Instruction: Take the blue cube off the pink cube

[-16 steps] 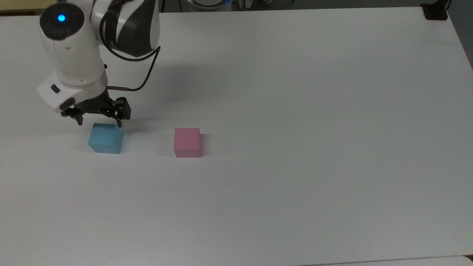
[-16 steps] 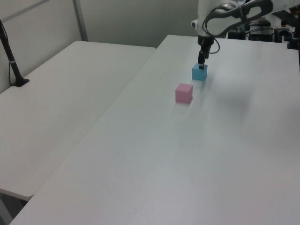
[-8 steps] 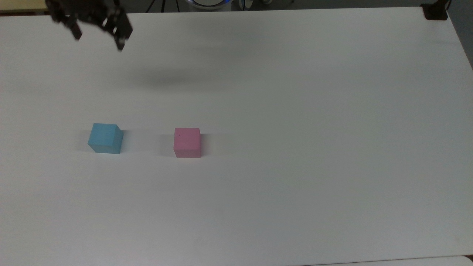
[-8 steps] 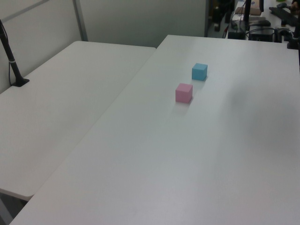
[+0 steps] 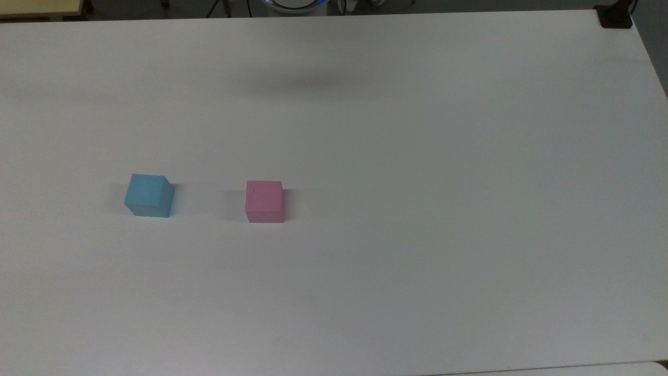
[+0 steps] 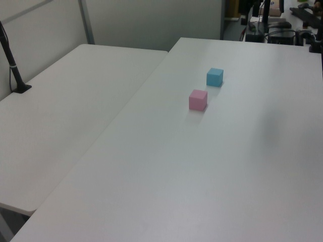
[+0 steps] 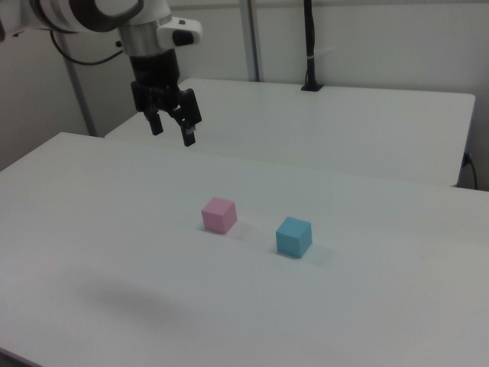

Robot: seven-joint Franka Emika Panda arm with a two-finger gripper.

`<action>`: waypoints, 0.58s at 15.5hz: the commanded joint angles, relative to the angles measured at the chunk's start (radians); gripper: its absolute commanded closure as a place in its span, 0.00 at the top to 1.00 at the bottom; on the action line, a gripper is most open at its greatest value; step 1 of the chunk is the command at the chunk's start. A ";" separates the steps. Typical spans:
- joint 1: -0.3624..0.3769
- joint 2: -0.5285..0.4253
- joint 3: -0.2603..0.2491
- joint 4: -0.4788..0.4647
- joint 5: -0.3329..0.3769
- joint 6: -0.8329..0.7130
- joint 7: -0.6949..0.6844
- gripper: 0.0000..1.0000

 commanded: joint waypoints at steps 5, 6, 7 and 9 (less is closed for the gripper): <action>0.041 -0.026 -0.069 -0.046 -0.018 0.099 -0.131 1.00; 0.043 -0.026 -0.069 -0.044 -0.016 0.096 -0.126 1.00; 0.043 -0.025 -0.069 -0.047 -0.012 0.097 -0.126 1.00; 0.041 -0.023 -0.069 -0.046 -0.012 0.097 -0.134 1.00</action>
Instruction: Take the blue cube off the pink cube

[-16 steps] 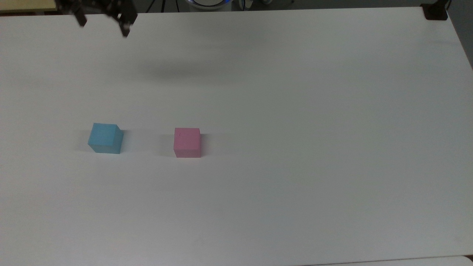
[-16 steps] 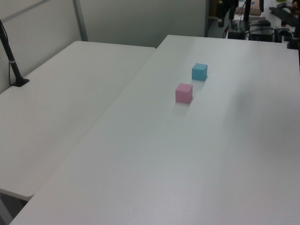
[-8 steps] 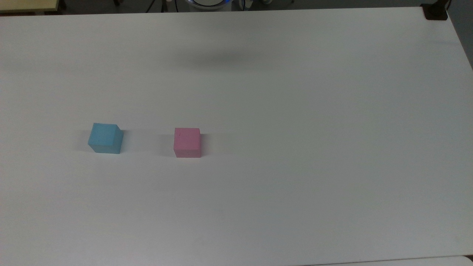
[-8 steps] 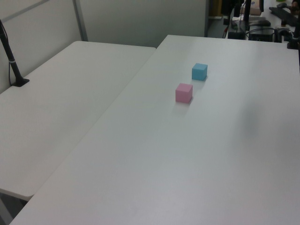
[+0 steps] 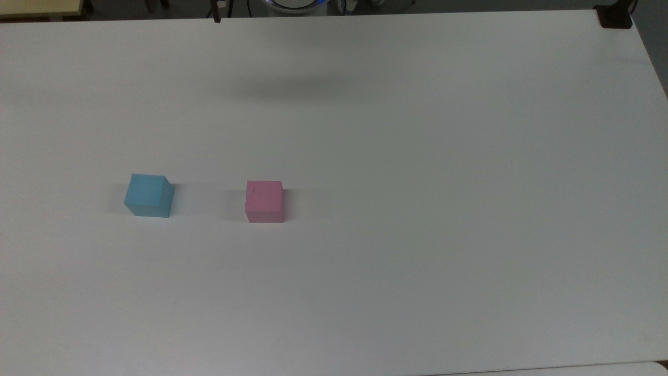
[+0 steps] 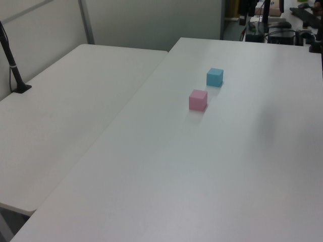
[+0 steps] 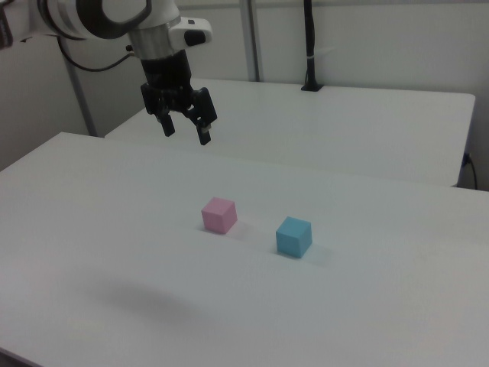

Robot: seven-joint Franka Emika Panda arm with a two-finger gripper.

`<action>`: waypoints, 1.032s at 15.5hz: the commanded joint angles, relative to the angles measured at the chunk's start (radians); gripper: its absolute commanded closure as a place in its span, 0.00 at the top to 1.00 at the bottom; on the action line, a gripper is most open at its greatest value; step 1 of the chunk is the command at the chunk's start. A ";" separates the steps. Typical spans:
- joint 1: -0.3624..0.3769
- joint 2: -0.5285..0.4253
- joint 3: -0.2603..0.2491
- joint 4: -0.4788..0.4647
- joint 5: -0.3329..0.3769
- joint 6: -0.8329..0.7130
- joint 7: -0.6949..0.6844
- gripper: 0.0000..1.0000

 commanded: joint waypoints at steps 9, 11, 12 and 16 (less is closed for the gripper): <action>0.017 -0.024 -0.015 -0.025 0.002 0.016 -0.016 1.00; 0.019 -0.023 -0.015 -0.027 0.004 0.016 -0.015 1.00; 0.019 -0.024 -0.015 -0.025 0.004 0.015 -0.013 1.00; 0.019 -0.023 -0.015 -0.025 0.004 0.015 -0.013 1.00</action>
